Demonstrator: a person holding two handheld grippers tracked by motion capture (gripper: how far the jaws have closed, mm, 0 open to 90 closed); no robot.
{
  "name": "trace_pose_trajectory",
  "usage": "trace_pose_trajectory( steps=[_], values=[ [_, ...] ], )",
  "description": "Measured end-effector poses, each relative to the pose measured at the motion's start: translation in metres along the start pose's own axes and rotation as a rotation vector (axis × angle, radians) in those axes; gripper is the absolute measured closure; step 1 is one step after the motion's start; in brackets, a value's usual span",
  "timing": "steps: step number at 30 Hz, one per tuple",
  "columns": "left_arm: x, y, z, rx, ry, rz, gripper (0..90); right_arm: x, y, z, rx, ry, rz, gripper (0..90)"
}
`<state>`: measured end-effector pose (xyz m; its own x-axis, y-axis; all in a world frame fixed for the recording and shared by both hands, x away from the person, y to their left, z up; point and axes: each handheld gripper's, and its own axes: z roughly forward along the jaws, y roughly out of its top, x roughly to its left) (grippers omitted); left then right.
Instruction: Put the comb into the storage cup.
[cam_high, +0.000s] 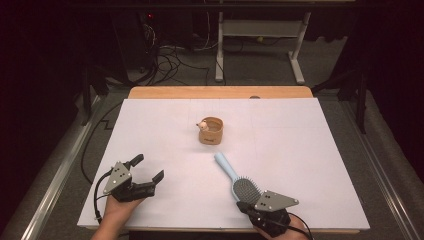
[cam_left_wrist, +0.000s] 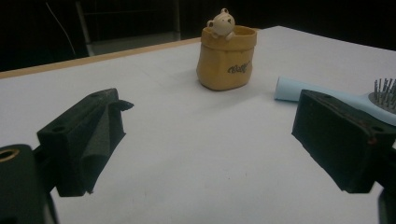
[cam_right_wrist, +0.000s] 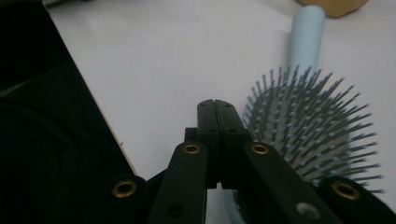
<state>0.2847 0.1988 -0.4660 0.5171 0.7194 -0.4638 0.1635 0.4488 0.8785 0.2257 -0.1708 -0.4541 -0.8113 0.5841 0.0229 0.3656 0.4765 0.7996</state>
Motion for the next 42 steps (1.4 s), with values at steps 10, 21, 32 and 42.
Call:
trace_pose_trajectory(
  steps=[10, 21, 32, 42],
  values=[
    [0.0, 0.001, -0.001, -0.003, -0.002, -0.004, 10.5, 0.003, -0.006, 0.012, 0.109, -0.04, -0.022, 90.0],
    [0.0, 0.0, -0.001, -0.001, -0.001, -0.006, 11.1, -0.004, -0.007, 0.013, 0.108, -0.066, -0.018, 90.0],
    [0.001, 0.001, -0.001, -0.003, 0.003, -0.012, 11.1, -0.022, -0.007, 0.011, 0.084, -0.108, 0.005, 90.0],
    [0.001, 0.001, 0.001, -0.009, 0.012, -0.017, 8.7, -0.028, -0.007, 0.013, 0.086, -0.133, 0.002, 90.0]
  ],
)
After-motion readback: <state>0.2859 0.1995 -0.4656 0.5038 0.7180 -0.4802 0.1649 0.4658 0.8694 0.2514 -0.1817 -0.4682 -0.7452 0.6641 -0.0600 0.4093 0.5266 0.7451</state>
